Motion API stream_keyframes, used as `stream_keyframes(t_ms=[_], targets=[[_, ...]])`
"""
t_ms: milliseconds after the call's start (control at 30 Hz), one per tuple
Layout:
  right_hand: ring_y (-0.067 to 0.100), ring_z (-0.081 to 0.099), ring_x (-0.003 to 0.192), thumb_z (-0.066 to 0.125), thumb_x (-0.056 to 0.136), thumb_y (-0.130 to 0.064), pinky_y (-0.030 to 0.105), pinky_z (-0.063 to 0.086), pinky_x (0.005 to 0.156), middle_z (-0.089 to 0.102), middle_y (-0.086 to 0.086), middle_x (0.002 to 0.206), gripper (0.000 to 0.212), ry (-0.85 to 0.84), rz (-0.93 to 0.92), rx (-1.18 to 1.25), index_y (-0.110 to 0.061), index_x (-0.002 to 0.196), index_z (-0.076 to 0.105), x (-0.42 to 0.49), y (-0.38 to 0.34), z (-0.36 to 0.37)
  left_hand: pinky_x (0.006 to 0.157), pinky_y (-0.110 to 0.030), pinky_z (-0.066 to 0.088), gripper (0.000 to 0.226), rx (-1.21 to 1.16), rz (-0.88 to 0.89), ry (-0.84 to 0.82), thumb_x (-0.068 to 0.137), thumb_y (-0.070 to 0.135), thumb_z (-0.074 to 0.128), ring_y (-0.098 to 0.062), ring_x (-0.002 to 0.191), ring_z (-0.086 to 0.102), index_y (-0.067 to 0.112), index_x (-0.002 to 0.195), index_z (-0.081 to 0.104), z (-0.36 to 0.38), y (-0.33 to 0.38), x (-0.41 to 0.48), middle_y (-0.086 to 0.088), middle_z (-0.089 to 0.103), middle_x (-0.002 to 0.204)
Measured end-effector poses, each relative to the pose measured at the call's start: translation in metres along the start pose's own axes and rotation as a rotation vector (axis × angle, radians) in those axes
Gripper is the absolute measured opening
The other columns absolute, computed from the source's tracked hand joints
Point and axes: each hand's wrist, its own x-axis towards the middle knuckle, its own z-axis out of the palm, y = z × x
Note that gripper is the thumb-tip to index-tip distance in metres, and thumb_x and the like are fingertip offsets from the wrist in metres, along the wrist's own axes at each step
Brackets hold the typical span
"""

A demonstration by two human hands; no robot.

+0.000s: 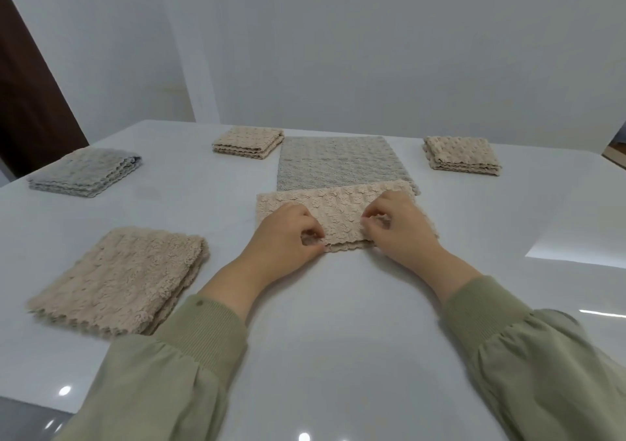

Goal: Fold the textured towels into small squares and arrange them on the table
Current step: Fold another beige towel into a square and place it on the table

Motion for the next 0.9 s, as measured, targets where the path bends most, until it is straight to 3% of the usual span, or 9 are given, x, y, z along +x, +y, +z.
stream_keyframes(t_ms=[200, 333, 467, 667, 900], targets=[[0.011, 0.044, 0.089, 0.075, 0.075, -0.027, 0.021, 0.032, 0.079, 0.051, -0.01, 0.085, 0.019, -0.15, -0.083, -0.036, -0.017, 0.085, 0.062, -0.004, -0.006, 0.006, 0.073, -0.017, 0.035, 0.005, -0.02, 0.017, 0.028, 0.077, 0.019, 0.073, -0.011, 0.084, 0.055, 0.015, 0.082, 0.073, 0.0, -0.002, 0.001, 0.008, 0.061, 0.082], [0.009, 0.044, 0.085, 0.07, 0.079, -0.022, 0.018, 0.029, 0.071, 0.051, -0.01, 0.084, 0.016, -0.19, -0.059, -0.099, -0.017, 0.091, 0.06, -0.006, -0.009, 0.002, 0.071, -0.021, 0.039, 0.002, -0.005, 0.048, 0.089, 0.079, 0.017, 0.072, -0.011, 0.079, 0.054, 0.015, 0.078, 0.072, 0.001, -0.001, 0.003, 0.005, 0.064, 0.079], [0.02, 0.051, 0.086, 0.056, 0.075, -0.001, 0.023, 0.031, 0.068, 0.055, -0.003, 0.083, 0.017, -0.125, -0.129, -0.161, -0.01, 0.088, 0.062, -0.006, -0.011, 0.001, 0.066, -0.016, 0.036, 0.003, -0.017, 0.12, 0.191, 0.073, 0.018, 0.07, -0.006, 0.075, 0.049, 0.016, 0.071, 0.069, 0.0, 0.001, 0.003, 0.007, 0.062, 0.072], [0.029, 0.057, 0.078, 0.05, 0.064, 0.008, 0.035, 0.046, 0.066, 0.064, 0.006, 0.078, 0.023, -0.13, -0.284, -0.238, -0.009, 0.073, 0.063, -0.009, -0.006, 0.002, 0.074, -0.027, 0.044, 0.003, 0.005, 0.116, -0.031, 0.075, 0.017, 0.074, -0.012, 0.081, 0.056, 0.018, 0.077, 0.072, 0.003, -0.001, 0.001, 0.005, 0.065, 0.079], [0.031, 0.054, 0.066, 0.059, 0.051, 0.016, 0.034, 0.044, 0.055, 0.057, 0.008, 0.069, 0.03, -0.032, -0.217, -0.35, -0.009, 0.066, 0.06, -0.01, 0.007, -0.01, 0.076, -0.023, 0.042, 0.005, -0.006, 0.071, -0.091, 0.078, 0.017, 0.071, -0.011, 0.083, 0.055, 0.019, 0.083, 0.071, 0.001, -0.001, 0.001, 0.006, 0.063, 0.083]])
